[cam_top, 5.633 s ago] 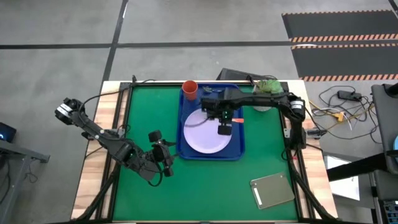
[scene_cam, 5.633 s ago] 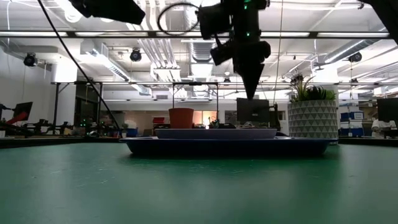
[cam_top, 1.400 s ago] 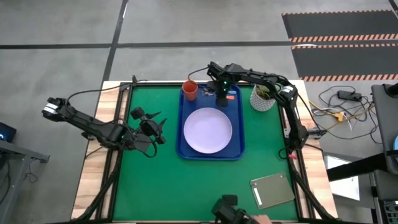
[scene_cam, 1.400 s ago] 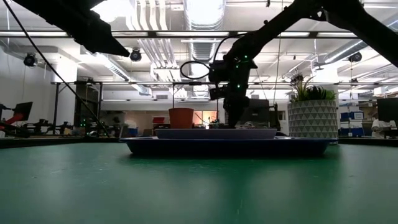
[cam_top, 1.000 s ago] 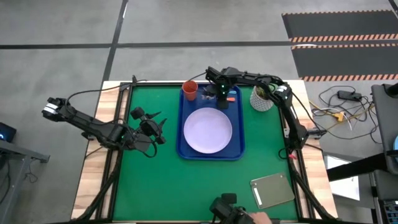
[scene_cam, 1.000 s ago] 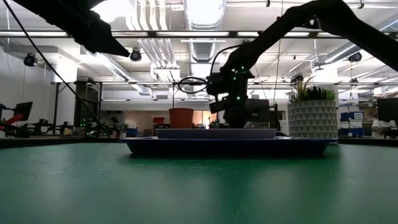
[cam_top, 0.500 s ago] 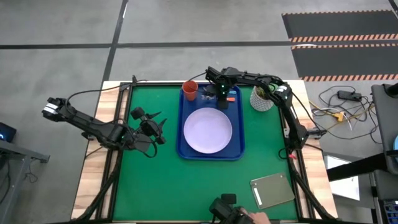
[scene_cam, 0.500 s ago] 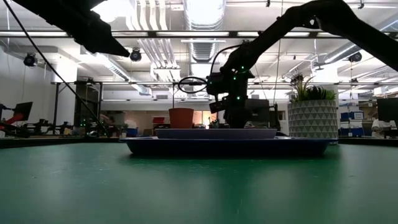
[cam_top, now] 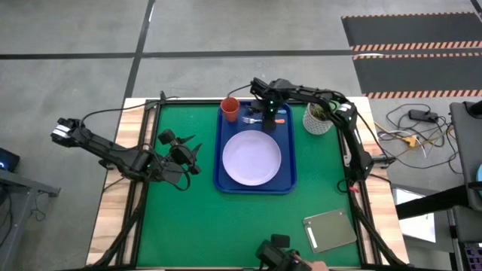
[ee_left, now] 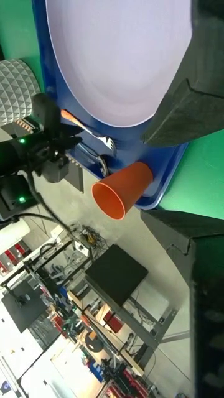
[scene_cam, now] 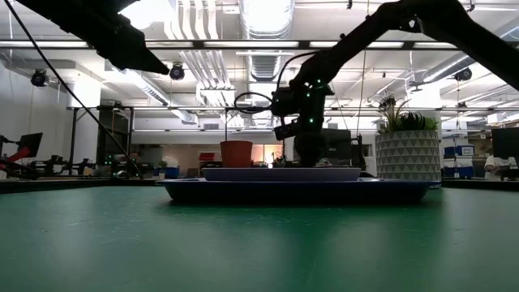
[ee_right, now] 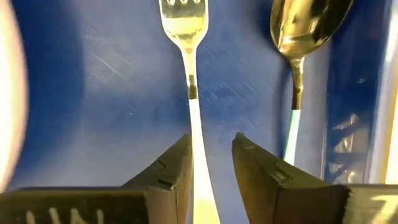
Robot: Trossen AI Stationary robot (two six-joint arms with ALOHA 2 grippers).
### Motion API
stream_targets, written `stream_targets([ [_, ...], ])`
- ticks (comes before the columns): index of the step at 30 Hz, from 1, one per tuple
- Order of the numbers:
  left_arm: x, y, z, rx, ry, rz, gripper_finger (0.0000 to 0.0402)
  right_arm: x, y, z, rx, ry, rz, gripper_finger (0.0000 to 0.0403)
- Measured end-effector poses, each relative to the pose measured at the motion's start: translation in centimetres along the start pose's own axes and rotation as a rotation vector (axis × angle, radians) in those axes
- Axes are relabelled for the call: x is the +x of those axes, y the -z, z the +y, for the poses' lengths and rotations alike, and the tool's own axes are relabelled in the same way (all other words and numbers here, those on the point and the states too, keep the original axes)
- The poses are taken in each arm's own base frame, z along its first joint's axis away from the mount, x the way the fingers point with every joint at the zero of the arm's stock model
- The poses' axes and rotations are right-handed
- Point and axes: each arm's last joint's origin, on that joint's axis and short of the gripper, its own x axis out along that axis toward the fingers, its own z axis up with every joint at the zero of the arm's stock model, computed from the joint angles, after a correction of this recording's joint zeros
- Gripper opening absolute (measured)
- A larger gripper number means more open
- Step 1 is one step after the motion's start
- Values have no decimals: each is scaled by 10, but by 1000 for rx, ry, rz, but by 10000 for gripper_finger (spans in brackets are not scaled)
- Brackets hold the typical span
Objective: Pick and place plate/cup/fork/spoon on tray
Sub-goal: Put the orange fork on the blue tray to the left of the blue spoon
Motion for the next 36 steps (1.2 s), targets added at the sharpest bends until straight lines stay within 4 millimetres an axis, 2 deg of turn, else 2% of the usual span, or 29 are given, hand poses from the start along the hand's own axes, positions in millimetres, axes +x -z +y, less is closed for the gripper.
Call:
stream_targets([
  [14,0,0,0,0,0,0,155,1,-5,0,28,-59,-86,48],
  [18,0,0,0,0,0,1,155,1,-8,1,30,-67,-112,54],
  [23,0,1,0,0,0,1,155,2,-9,3,10,-65,-110,82],
  [29,0,1,0,1,0,1,155,12,-6,6,5,-61,-117,110],
  [32,0,1,0,0,1,1,155,18,-4,7,4,-55,-119,109],
  [36,0,1,0,1,1,1,155,19,-1,7,4,7,-71,89],
])
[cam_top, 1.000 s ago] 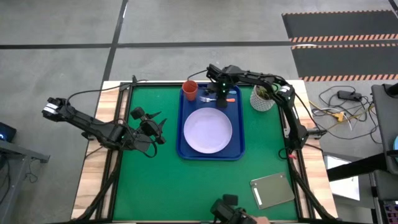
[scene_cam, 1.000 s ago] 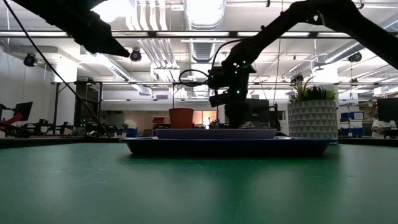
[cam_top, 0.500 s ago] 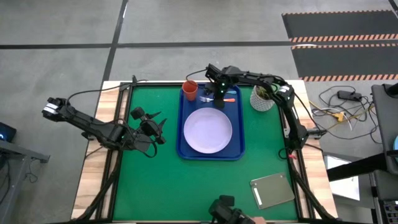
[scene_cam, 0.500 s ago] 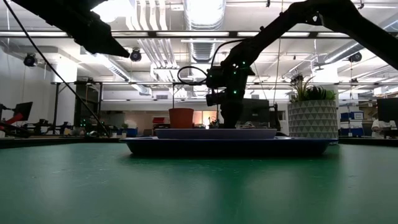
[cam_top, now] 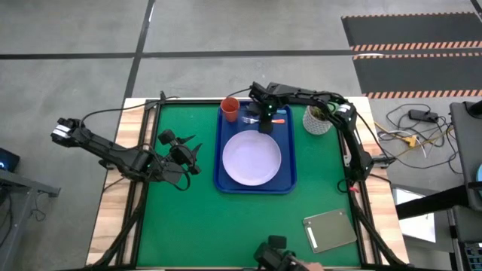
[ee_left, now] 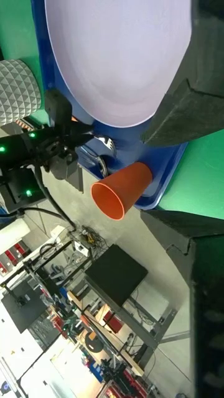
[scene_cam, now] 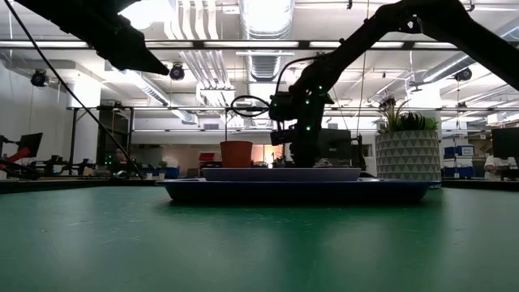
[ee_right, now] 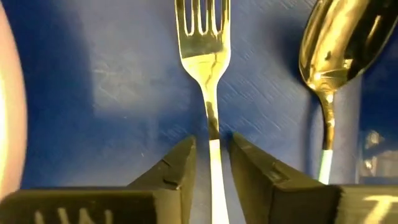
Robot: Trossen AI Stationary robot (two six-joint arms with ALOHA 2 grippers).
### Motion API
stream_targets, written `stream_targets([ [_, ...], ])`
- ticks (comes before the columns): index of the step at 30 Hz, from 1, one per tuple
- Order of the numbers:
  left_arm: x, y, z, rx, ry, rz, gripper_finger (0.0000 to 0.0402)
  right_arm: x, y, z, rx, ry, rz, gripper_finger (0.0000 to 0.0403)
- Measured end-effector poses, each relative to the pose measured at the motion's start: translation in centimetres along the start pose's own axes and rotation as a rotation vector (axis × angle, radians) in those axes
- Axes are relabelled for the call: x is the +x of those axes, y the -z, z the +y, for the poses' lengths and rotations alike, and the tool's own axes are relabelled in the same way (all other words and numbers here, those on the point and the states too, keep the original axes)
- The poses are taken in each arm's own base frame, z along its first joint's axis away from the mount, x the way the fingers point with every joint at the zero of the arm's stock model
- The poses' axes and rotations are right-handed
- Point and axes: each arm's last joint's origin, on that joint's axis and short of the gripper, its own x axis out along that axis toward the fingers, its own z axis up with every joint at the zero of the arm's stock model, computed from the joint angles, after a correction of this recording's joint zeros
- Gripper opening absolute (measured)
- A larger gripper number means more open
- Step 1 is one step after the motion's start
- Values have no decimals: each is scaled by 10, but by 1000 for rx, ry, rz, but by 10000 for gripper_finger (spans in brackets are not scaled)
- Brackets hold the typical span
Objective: Pick and place plate/cup/fork/spoon on tray
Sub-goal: Put the orange fork on the blue tray to the left of the blue spoon
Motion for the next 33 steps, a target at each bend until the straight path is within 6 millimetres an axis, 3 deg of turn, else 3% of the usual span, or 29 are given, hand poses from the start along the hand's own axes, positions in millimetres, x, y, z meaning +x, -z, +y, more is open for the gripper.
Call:
stream_targets([
  [12,1,5,-1,13,0,6,155,-1,3,0,-31,8,39,13],
  [27,2,12,-4,15,-1,6,155,-8,7,4,-44,-24,90,11],
  [33,2,11,-4,14,-2,6,155,-8,5,2,-46,-10,65,42],
])
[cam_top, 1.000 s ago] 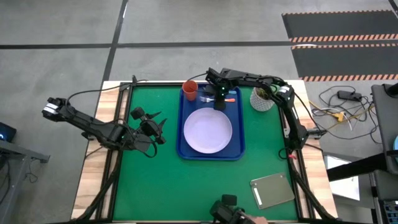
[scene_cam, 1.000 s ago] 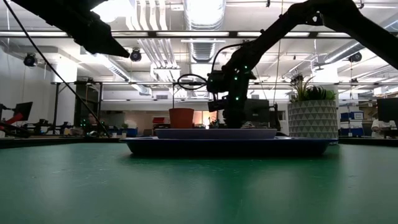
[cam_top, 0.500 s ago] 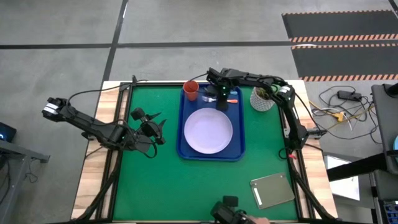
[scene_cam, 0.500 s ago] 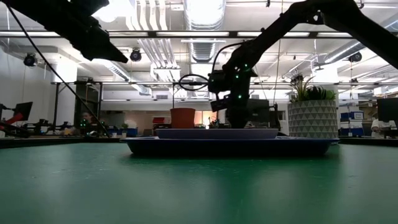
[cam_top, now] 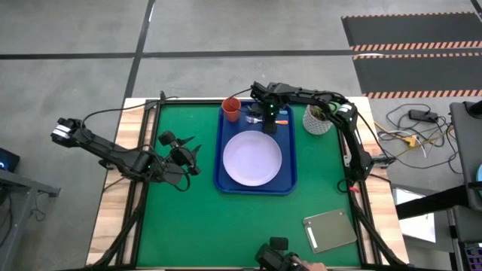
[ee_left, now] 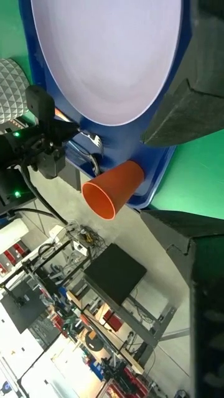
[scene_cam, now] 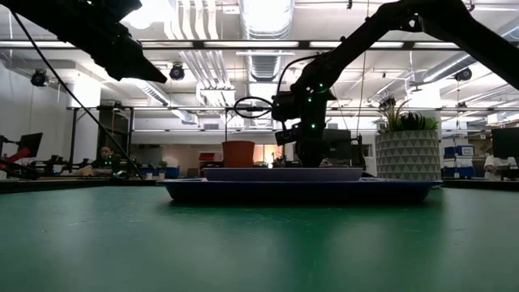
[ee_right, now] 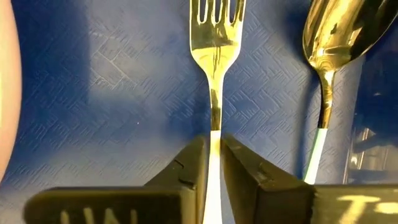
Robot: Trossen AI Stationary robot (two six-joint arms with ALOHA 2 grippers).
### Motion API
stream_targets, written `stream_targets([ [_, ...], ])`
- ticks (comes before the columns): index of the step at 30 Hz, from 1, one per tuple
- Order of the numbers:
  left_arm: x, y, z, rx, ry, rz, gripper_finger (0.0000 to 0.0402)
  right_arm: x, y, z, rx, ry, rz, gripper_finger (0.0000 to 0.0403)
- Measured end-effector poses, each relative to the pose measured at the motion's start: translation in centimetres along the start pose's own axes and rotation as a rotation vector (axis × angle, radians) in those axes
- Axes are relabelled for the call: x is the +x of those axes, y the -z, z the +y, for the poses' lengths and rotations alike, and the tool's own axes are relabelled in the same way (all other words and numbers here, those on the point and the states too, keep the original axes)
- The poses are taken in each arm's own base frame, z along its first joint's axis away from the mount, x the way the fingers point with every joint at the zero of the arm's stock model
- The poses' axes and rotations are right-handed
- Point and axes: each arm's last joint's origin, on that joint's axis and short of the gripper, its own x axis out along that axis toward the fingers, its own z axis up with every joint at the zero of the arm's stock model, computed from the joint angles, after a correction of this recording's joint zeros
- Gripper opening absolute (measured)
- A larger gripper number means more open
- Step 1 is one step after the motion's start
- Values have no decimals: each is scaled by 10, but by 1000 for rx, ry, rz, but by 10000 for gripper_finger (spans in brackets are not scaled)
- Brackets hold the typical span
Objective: Pick and place plate/cup/fork/spoon on tray
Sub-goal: Put the orange fork on the blue tray to the left of the blue spoon, then adjust the orange cup
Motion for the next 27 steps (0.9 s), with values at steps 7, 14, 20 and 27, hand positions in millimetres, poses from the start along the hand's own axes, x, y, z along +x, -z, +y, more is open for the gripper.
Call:
stream_targets([
  [7,0,0,0,-1,0,-1,155,-1,1,0,0,-1,5,79],
  [14,0,-1,0,-4,0,-2,155,-27,0,0,-1,53,-37,86],
  [20,0,-1,0,-4,-1,-2,155,-50,-4,0,21,90,-123,68],
  [27,0,-1,0,-4,-1,-2,155,-67,-19,1,29,73,-337,56],
])
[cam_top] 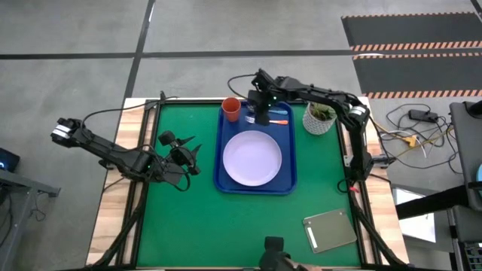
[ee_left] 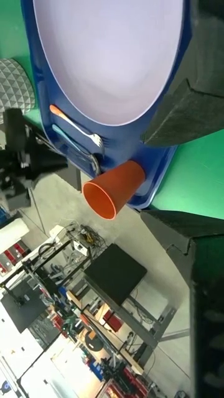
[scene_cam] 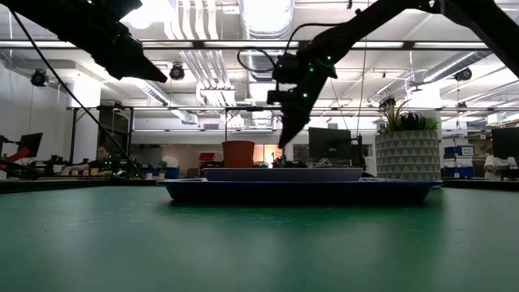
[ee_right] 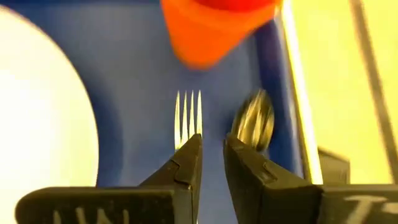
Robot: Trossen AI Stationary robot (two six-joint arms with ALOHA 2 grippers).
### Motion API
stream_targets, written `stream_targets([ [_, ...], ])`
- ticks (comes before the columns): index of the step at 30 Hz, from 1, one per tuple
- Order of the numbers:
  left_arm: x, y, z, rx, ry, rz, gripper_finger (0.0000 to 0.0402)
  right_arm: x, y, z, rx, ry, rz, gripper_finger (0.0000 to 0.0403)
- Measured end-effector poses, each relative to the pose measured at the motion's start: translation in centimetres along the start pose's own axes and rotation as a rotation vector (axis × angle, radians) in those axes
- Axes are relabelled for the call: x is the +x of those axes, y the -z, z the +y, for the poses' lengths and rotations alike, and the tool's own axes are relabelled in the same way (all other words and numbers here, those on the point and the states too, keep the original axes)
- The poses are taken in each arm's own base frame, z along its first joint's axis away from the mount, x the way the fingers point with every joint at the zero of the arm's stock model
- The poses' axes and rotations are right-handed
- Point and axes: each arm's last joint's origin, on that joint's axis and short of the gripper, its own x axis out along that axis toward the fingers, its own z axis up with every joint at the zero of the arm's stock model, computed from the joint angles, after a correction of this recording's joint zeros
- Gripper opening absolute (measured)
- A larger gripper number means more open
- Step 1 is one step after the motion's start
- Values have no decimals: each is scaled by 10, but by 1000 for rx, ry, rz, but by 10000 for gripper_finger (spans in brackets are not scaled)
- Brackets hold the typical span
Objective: Pick and place plate/cup/fork/spoon on tray
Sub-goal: Adjust the orange cup
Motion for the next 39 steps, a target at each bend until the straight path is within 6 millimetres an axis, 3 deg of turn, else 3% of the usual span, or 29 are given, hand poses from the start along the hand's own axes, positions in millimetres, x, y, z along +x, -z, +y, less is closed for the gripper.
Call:
stream_targets([
  [11,0,0,0,-3,1,-1,155,-2,-26,3,-83,89,-205,53],
  [16,0,0,0,-3,1,-2,155,-3,-27,-15,-83,203,-262,53],
  [23,0,0,0,-3,1,-1,155,11,-18,-43,4,260,-316,53],
  [31,0,0,0,-1,1,-1,155,49,-7,-47,52,132,-338,53],
  [39,0,0,0,4,1,0,155,55,-11,-35,68,3,-373,53],
])
